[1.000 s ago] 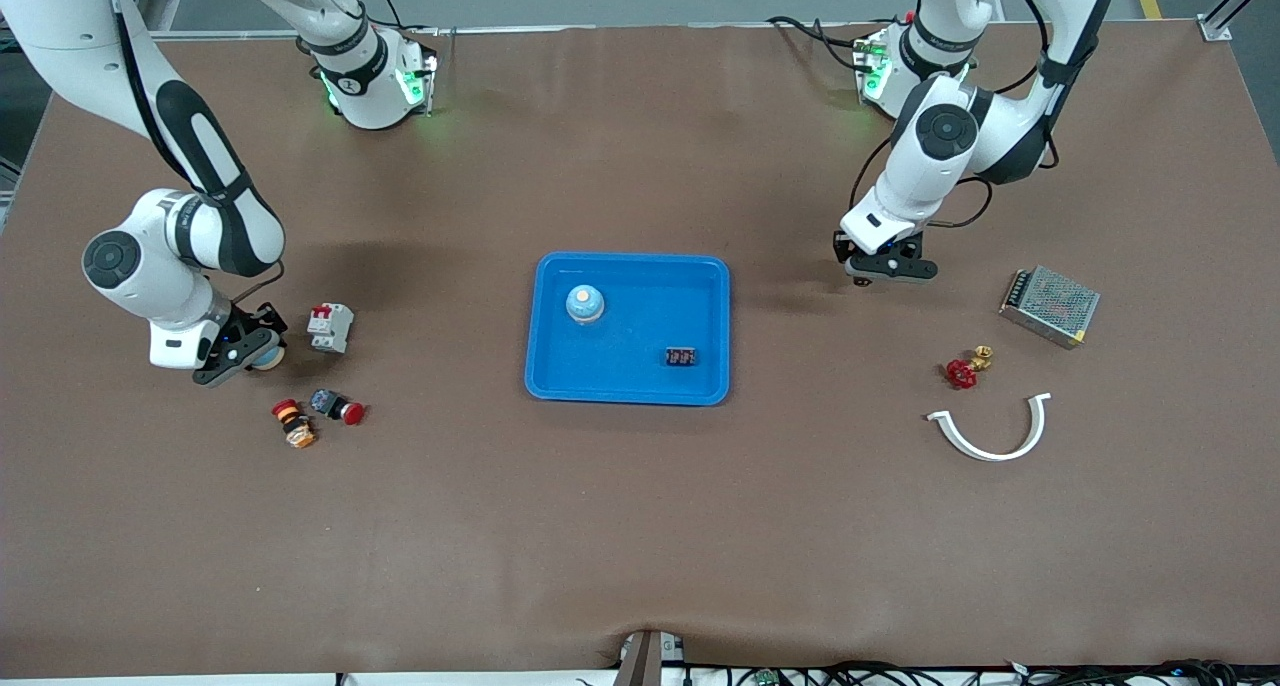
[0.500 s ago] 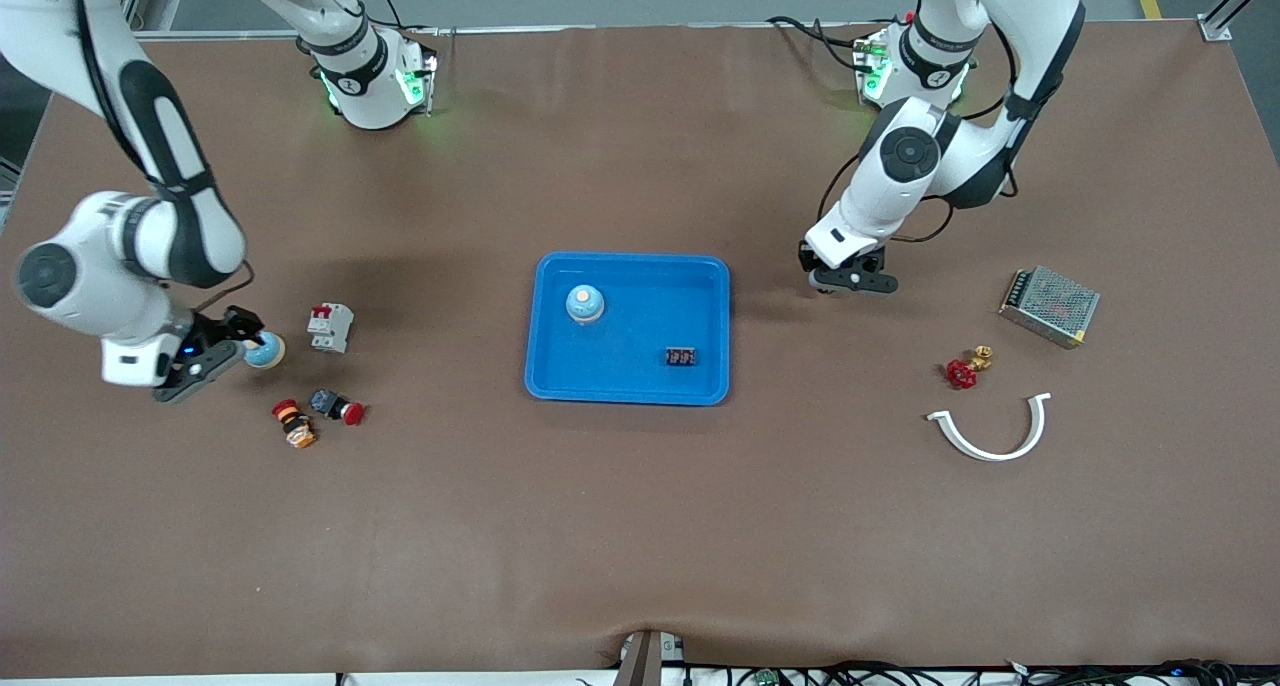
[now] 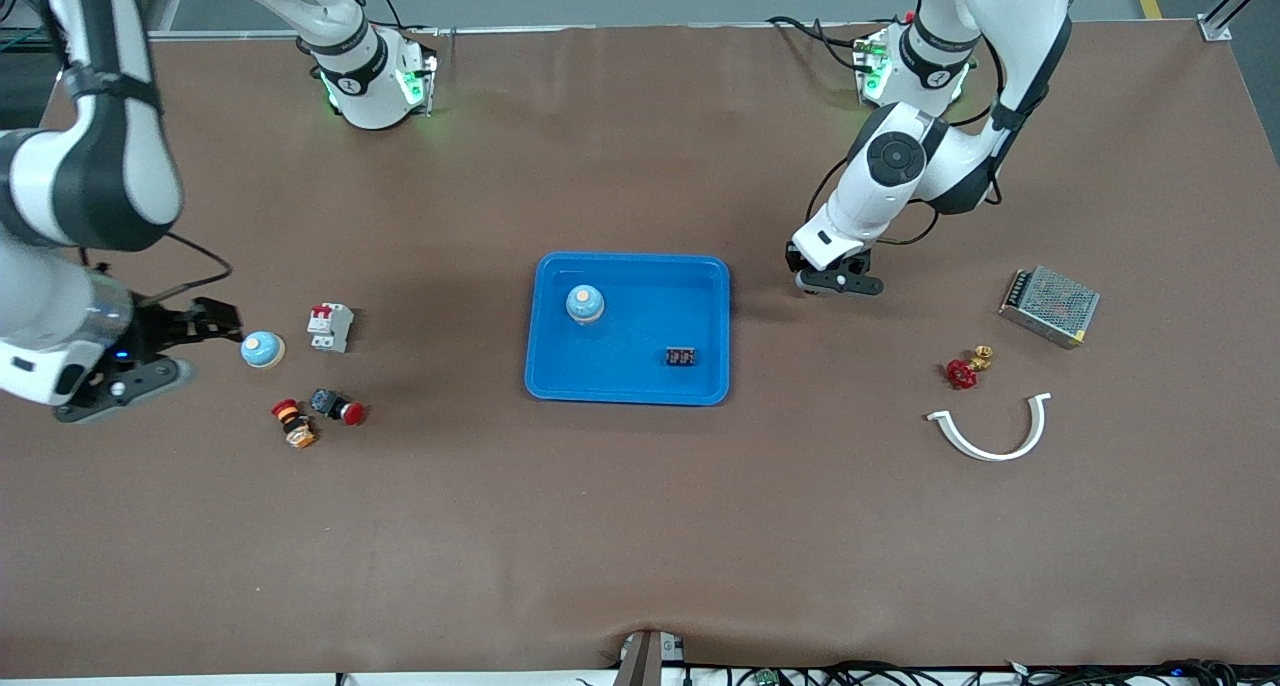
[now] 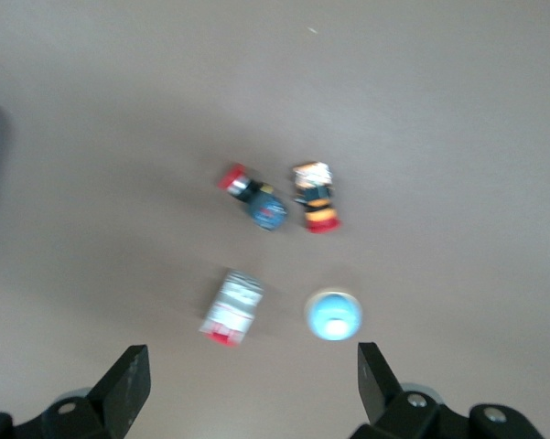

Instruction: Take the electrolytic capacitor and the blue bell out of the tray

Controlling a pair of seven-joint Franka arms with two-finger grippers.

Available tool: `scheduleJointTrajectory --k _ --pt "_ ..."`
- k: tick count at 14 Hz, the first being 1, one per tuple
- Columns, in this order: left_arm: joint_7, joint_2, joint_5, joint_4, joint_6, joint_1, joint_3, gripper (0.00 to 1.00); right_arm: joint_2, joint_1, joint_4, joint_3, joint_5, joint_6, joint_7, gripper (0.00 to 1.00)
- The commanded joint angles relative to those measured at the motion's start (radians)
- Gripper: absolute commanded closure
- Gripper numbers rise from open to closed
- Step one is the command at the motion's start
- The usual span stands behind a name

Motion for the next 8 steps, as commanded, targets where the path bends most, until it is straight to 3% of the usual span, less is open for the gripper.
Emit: scheduleJointTrajectory --k 1,4,8 --pt "0.001 0.014 -0.017 0.001 0.034 0.001 -0.002 1.0 0.02 0.13 0.037 -0.009 0.008 -0.026 0.268 0.0" --pt "0.001 0.02 -0.015 0.001 0.036 0.001 0.001 1.0 0.03 0.239 0.035 -0.012 0.135 0.018 0.493 0.0" --pt "0.002 0.02 0.005 -0.005 0.036 0.004 0.007 1.0 0.07 0.395 0.015 -0.012 0.137 0.136 0.769 0.0"
